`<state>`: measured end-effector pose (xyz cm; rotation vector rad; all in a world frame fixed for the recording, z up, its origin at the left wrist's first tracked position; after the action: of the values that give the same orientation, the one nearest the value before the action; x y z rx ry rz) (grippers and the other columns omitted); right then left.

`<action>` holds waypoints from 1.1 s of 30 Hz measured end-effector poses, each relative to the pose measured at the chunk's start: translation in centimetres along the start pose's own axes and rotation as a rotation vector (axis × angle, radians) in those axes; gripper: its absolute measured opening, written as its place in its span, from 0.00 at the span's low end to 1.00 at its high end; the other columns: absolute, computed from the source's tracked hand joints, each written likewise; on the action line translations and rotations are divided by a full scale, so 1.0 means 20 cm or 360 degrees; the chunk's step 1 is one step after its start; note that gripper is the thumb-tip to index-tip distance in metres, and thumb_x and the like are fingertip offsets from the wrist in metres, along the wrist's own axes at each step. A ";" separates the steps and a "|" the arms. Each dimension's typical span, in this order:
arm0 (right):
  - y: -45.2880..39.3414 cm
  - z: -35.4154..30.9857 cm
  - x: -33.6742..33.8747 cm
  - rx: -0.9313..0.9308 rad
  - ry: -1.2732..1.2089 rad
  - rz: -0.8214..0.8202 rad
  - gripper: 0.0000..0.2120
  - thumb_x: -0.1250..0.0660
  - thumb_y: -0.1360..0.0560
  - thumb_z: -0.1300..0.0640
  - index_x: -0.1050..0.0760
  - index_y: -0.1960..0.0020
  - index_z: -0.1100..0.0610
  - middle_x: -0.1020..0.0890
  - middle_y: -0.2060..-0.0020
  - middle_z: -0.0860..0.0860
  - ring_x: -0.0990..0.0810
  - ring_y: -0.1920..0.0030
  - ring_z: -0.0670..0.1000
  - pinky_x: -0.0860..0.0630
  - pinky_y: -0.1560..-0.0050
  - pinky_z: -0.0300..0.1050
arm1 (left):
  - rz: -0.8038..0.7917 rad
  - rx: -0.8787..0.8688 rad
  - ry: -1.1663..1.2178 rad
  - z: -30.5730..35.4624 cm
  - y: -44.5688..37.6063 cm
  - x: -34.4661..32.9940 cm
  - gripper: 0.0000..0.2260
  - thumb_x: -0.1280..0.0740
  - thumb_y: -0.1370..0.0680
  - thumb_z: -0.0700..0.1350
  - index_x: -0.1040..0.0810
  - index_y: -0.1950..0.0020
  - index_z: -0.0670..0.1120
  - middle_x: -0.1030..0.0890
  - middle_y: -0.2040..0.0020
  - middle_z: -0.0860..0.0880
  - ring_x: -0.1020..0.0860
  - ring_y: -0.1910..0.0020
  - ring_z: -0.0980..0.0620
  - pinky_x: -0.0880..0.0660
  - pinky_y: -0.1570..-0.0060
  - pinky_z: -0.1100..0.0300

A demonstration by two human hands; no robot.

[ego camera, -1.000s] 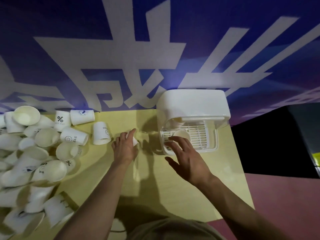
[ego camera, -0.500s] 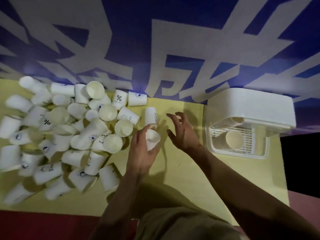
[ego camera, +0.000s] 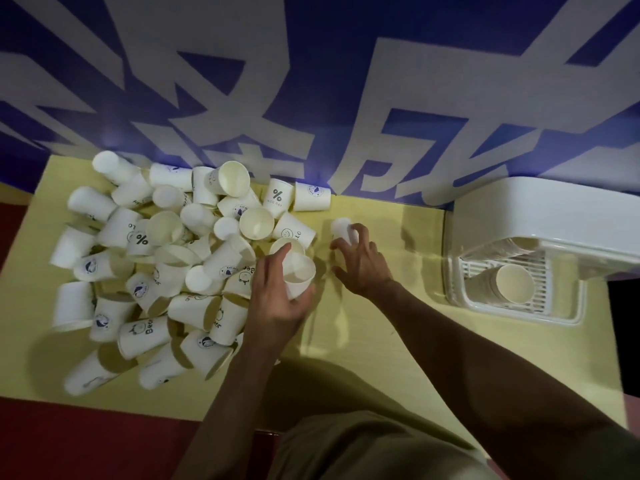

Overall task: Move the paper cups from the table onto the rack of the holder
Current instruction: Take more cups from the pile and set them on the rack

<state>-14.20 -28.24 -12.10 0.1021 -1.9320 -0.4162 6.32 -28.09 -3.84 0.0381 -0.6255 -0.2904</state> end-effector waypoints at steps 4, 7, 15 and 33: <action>0.12 0.09 0.07 -0.0079 -0.0135 0.0140 0.25 0.30 0.22 0.44 0.37 0.31 0.46 0.41 0.27 0.58 0.23 0.42 0.64 0.18 0.49 0.60 | -0.0054 -0.0043 -0.0125 0.05 -0.03 -0.04 0.35 0.25 0.26 0.52 0.38 0.23 0.54 0.34 0.31 0.54 0.33 0.32 0.54 0.28 0.34 0.51; 0.28 0.16 0.15 -0.0082 -0.0269 0.0258 0.25 0.32 0.21 0.47 0.38 0.29 0.46 0.39 0.28 0.59 0.24 0.40 0.63 0.17 0.48 0.56 | -0.0130 -0.0008 -0.0184 0.09 -0.05 -0.11 0.36 0.27 0.25 0.58 0.42 0.22 0.55 0.35 0.28 0.52 0.34 0.30 0.53 0.26 0.35 0.51; 0.83 0.44 0.45 -0.0129 -0.0410 0.0626 0.28 0.27 0.27 0.59 0.34 0.31 0.58 0.32 0.35 0.54 0.26 0.38 0.55 0.21 0.39 0.49 | -0.0336 -0.0166 -0.0215 0.41 0.01 -0.43 0.39 0.27 0.25 0.57 0.43 0.19 0.53 0.34 0.29 0.53 0.34 0.31 0.51 0.30 0.39 0.56; 1.50 1.33 0.98 -0.0030 -0.0781 0.1070 0.32 0.25 0.24 0.48 0.35 0.26 0.53 0.31 0.33 0.49 0.26 0.36 0.50 0.18 0.44 0.52 | -0.0186 -0.0486 -0.0125 1.25 0.37 -1.33 0.32 0.23 0.27 0.42 0.33 0.28 0.59 0.31 0.35 0.56 0.29 0.34 0.54 0.29 0.37 0.64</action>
<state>-42.51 1.02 6.23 -0.7045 -2.2868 0.0023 -26.91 -12.26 2.18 -0.2318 -0.6523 -0.4996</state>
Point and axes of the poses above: each hand's wrist, its own y-axis away from the middle knuckle, its own x-axis out of the back of the hand, z = x × y, the point moved 6 cm from there along -y, towards the middle knuckle
